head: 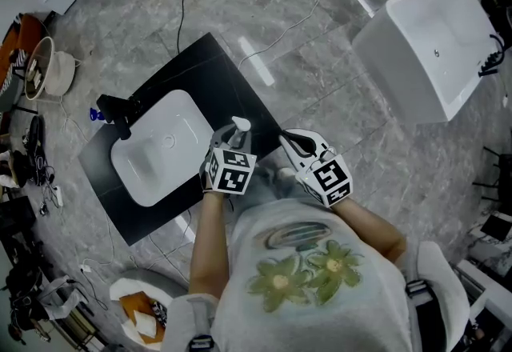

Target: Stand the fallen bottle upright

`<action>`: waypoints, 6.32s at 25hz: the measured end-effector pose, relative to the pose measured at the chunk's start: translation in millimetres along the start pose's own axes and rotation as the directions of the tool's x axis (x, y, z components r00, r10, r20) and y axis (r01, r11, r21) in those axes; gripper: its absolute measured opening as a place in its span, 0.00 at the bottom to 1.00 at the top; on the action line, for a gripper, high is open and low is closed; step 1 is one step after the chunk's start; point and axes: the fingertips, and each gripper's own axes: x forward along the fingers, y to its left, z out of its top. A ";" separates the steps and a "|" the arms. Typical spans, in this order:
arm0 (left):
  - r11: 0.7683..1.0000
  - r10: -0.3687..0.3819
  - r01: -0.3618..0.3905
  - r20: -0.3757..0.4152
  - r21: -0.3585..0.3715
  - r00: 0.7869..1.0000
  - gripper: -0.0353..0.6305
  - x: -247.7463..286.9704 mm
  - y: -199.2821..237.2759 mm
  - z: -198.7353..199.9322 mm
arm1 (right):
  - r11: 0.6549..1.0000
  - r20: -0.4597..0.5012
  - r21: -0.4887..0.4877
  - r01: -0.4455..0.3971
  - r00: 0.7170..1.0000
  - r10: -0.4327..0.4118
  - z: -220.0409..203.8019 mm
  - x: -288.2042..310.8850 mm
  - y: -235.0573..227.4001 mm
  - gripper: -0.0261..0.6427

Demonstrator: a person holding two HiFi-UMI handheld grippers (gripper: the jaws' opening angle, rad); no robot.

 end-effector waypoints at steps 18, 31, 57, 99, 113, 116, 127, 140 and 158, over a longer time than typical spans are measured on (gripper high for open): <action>0.989 0.095 -0.082 0.110 -0.120 0.989 0.23 -24.2 12.7 -2.5 | 0.998 -0.008 -0.037 -0.056 0.998 0.056 3.1 5.0 19.2 0.10; 0.982 0.128 -0.102 0.158 -0.161 0.979 0.23 -38.8 15.2 -12.3 | 0.994 -0.024 -0.054 -0.097 0.995 0.096 -0.2 12.3 38.2 0.10; 0.964 0.186 -0.114 0.303 -0.242 0.934 0.23 -51.9 15.0 -21.7 | 0.993 -0.050 -0.059 -0.105 0.993 0.102 -11.6 15.8 54.8 0.10; 0.955 0.194 -0.111 0.295 -0.274 0.936 0.23 -64.8 7.4 -43.6 | 0.983 -0.089 -0.078 -0.164 0.984 0.157 -25.7 18.9 73.7 0.10; 0.948 0.195 -0.099 0.302 -0.304 0.933 0.22 -68.9 4.4 -47.8 | 0.981 -0.095 -0.087 -0.174 0.982 0.166 -30.5 10.6 84.2 0.10; 0.947 0.198 -0.102 0.304 -0.304 0.932 0.21 -68.6 4.7 -48.0 | 0.981 -0.094 -0.087 -0.176 0.981 0.167 -33.1 9.5 86.0 0.10; 0.936 0.230 -0.121 0.314 -0.332 0.921 0.16 -80.2 -1.6 -51.7 | 0.980 -0.091 -0.092 -0.174 0.982 0.165 -36.3 -3.5 91.5 0.10; 0.911 0.292 -0.154 0.334 -0.383 0.896 0.10 -104.2 -22.1 -59.0 | 0.971 -0.075 -0.107 -0.212 0.976 0.205 -41.6 -25.0 102.5 0.10; 0.900 0.317 -0.144 0.394 -0.411 0.862 0.08 -145.5 -67.6 -59.5 | 0.914 -0.010 -0.174 -0.365 0.929 0.370 -23.6 -47.5 140.5 0.10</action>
